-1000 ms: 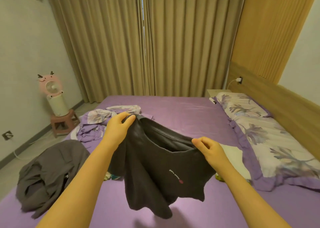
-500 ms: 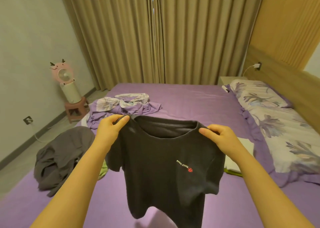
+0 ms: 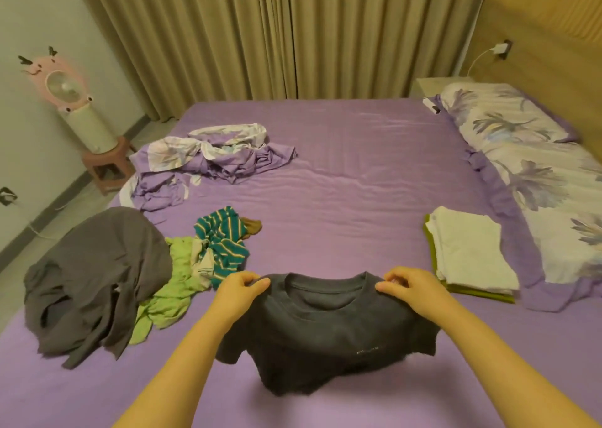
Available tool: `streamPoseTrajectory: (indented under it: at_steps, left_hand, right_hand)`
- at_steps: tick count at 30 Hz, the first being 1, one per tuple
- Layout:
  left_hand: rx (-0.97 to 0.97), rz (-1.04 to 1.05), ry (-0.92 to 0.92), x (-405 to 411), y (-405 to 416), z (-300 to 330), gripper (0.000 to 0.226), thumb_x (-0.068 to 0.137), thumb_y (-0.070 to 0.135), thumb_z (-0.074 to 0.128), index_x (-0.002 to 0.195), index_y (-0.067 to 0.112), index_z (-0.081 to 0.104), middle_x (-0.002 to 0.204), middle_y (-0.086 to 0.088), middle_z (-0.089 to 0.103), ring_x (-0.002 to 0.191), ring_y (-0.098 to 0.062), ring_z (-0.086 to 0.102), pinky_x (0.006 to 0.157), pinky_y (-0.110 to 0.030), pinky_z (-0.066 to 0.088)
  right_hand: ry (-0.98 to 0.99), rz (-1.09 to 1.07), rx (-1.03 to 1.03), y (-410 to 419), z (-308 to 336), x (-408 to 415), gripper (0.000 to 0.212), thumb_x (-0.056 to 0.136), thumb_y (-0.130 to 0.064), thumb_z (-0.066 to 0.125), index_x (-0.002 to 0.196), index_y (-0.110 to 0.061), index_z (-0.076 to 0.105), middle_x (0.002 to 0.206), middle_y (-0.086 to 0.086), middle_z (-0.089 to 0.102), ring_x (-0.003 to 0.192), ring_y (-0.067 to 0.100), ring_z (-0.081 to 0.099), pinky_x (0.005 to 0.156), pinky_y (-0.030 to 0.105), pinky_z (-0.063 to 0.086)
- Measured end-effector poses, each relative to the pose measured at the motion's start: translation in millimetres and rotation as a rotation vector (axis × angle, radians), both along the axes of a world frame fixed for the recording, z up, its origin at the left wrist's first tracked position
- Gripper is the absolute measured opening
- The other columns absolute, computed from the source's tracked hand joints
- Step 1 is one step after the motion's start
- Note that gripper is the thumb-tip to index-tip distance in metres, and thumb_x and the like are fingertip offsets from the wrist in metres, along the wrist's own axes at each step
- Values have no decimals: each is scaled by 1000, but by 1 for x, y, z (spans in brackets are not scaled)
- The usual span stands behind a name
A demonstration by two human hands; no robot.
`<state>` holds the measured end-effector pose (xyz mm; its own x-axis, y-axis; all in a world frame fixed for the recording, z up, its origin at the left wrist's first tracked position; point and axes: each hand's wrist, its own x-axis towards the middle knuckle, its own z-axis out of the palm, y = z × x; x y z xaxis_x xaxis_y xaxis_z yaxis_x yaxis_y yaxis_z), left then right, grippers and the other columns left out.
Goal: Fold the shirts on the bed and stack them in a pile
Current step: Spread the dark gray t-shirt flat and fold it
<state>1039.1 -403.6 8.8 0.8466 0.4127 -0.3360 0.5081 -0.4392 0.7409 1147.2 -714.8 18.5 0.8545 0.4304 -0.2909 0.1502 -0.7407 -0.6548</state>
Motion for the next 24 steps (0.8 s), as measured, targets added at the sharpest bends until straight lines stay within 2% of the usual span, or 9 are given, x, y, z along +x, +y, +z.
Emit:
streamPoseTrajectory:
  at_steps: [4, 6, 9, 12, 15, 20, 24]
  left_hand:
    - [-44, -47, 133, 40, 17, -66, 26, 92, 23, 59, 90, -2, 67, 87, -17, 64, 76, -19, 53, 64, -28, 41]
    - [-46, -96, 184, 60, 26, -95, 23, 94, 20, 56, 93, 0, 67, 92, -16, 66, 81, -20, 54, 69, -30, 40]
    - [-1, -170, 223, 88, 40, -134, 19, 94, 21, 56, 91, 5, 66, 93, -14, 67, 85, -23, 57, 73, -31, 42]
    - [82, -152, 235, 113, 51, -161, 21, 93, 28, 57, 82, 10, 61, 83, -9, 63, 80, -24, 56, 66, -31, 40]
    - [131, -172, 224, 136, 58, -178, 25, 92, 33, 56, 89, 9, 64, 87, -10, 65, 83, -26, 58, 73, -34, 46]
    - [228, -244, 223, 187, 68, -202, 22, 92, 38, 55, 95, 20, 67, 96, -4, 68, 92, -26, 60, 80, -34, 47]
    - [344, -173, 186, 226, 77, -225, 27, 94, 40, 51, 105, 21, 67, 106, -8, 69, 98, -31, 60, 85, -39, 50]
  right_hand:
    - [131, 52, -96, 16, -60, 19, 12, 89, -29, 62, 97, -22, 67, 91, -8, 64, 86, 9, 57, 65, 7, 38]
    - [144, 12, -124, 23, -87, 29, 11, 92, -30, 57, 92, -23, 66, 89, -7, 64, 84, 10, 57, 65, 8, 38]
    - [120, -64, -184, 33, -123, 49, 15, 94, -32, 53, 84, -22, 61, 85, -1, 65, 83, 18, 58, 70, 24, 43]
    - [58, -112, -249, 41, -153, 74, 21, 96, -32, 50, 97, -17, 64, 97, 5, 68, 91, 25, 60, 78, 34, 45]
    - [-7, -44, -310, 48, -170, 97, 26, 98, -33, 44, 100, -15, 62, 100, 5, 65, 91, 23, 57, 75, 33, 42]
    - [18, 14, -461, 54, -196, 149, 39, 97, -45, 38, 80, -16, 56, 84, 3, 61, 77, 20, 50, 68, 33, 41]
    - [-64, 34, -446, 58, -216, 193, 35, 97, -40, 41, 90, -11, 59, 91, 7, 60, 84, 25, 52, 68, 35, 39]
